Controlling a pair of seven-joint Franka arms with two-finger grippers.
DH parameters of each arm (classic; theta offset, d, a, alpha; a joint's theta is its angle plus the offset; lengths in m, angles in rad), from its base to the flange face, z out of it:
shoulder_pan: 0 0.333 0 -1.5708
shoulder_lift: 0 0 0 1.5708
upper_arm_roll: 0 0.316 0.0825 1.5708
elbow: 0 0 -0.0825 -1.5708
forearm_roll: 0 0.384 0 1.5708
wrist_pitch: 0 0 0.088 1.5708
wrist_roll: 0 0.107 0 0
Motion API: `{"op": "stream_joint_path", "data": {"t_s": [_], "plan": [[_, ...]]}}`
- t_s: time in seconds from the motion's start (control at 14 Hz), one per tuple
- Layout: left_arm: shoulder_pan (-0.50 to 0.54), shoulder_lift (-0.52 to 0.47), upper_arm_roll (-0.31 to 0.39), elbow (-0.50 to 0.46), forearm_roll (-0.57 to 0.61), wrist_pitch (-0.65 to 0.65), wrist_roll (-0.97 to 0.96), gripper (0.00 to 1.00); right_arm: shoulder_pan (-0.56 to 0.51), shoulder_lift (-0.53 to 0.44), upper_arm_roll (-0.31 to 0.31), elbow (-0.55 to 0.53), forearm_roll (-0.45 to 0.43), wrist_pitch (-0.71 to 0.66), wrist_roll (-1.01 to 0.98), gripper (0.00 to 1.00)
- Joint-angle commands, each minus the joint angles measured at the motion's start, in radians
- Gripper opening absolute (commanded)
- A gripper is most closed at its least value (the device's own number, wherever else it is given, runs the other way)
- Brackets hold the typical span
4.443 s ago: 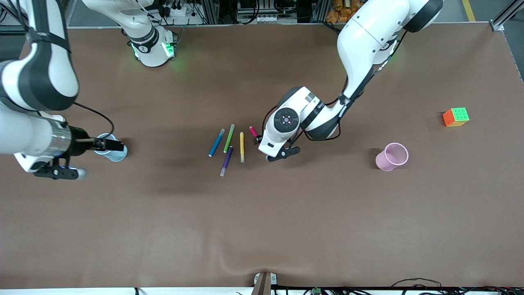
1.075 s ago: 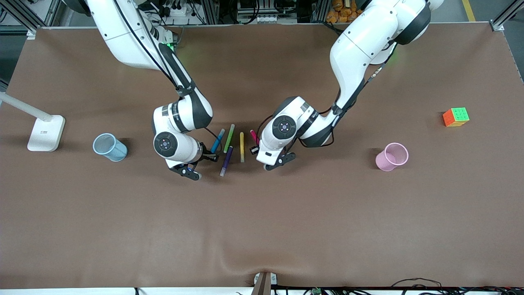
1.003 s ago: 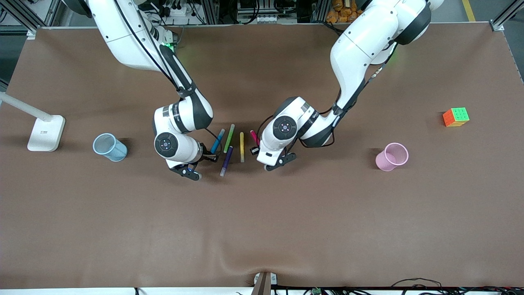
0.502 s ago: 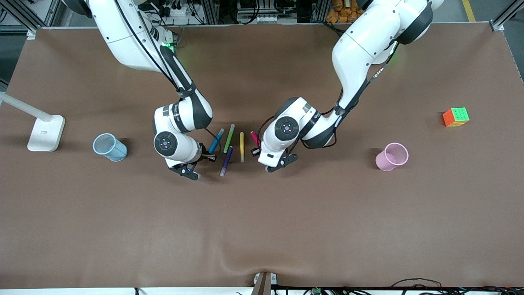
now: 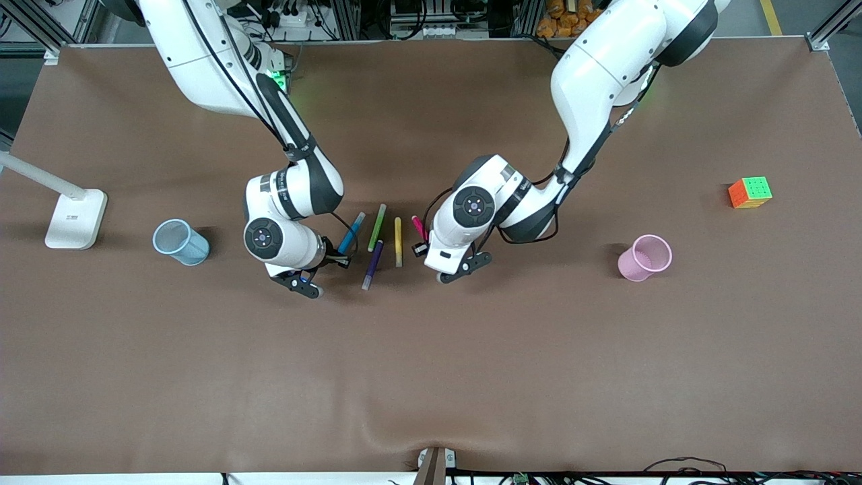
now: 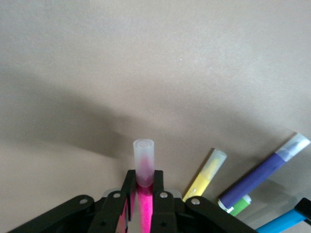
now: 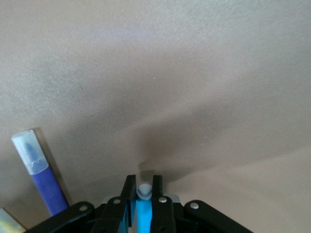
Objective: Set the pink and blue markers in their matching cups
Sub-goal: 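Grasp the pink marker with the left gripper while the right gripper grasps the blue marker, then carry the pink marker to the pink cup while the right gripper carries blue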
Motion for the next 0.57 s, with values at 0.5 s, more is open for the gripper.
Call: {"op": "stream_joint_path", "data": {"t_s": [0.5], "plan": [[0.086, -0.231, -0.009, -0.048, -0.011, -0.2, -0.015, 0.0, -0.07, -0.083, 0.006, 0.05, 0.019, -0.122, -0.019, 0.0]]}}
